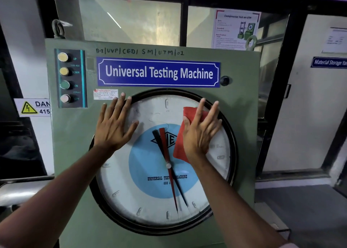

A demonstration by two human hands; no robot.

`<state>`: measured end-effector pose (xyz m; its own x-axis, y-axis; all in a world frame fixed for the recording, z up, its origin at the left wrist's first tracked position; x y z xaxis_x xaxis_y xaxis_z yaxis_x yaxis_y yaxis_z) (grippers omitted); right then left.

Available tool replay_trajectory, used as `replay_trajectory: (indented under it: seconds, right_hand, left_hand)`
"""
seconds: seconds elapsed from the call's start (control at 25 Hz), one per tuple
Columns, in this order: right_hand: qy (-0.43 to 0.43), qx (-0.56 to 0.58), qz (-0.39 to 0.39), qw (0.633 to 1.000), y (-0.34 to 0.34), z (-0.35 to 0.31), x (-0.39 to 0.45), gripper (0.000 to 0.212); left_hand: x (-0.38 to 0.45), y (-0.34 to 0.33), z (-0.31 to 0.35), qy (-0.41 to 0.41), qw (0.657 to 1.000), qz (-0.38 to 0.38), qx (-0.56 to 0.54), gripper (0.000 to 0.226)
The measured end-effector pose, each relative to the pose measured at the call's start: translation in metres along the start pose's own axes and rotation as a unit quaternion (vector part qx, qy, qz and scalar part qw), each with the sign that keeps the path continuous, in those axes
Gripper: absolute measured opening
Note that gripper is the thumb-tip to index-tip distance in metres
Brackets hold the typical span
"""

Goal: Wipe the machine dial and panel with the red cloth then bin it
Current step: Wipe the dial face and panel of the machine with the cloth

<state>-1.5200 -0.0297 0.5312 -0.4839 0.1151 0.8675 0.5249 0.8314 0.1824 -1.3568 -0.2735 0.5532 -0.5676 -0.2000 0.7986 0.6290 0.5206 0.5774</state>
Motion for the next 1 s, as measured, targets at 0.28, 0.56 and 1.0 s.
replay_trajectory:
  seconds: [0.28, 0.56, 1.0]
  right_hand:
    - [0.025, 0.013, -0.064, 0.998, -0.023, 0.019, -0.025, 0.074]
    - [-0.052, 0.043, -0.018, 0.998, -0.037, -0.018, -0.002, 0.075]
    - [0.008, -0.019, -0.09, 0.996, -0.023, 0.033, -0.023, 0.068]
  left_hand:
    - [-0.009, -0.003, -0.004, 0.001, 1.0, 0.009, 0.003, 0.079]
    - [-0.02, -0.014, -0.016, 0.003, 1.0, 0.02, 0.02, 0.083]
    - [-0.045, -0.029, -0.03, 0.036, 0.999, 0.02, 0.028, 0.084]
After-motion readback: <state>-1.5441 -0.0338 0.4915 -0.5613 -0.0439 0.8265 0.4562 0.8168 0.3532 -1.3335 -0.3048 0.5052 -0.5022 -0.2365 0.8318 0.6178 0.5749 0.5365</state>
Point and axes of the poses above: each hand's wrist, its own x-axis towards the middle knuckle, its own y-axis out of the back of the hand, z = x × y, the point moved 8 cm from there along x, towards the middle knuckle, and after that the axes turned 15 degrees about x, right-handed, at the moved point
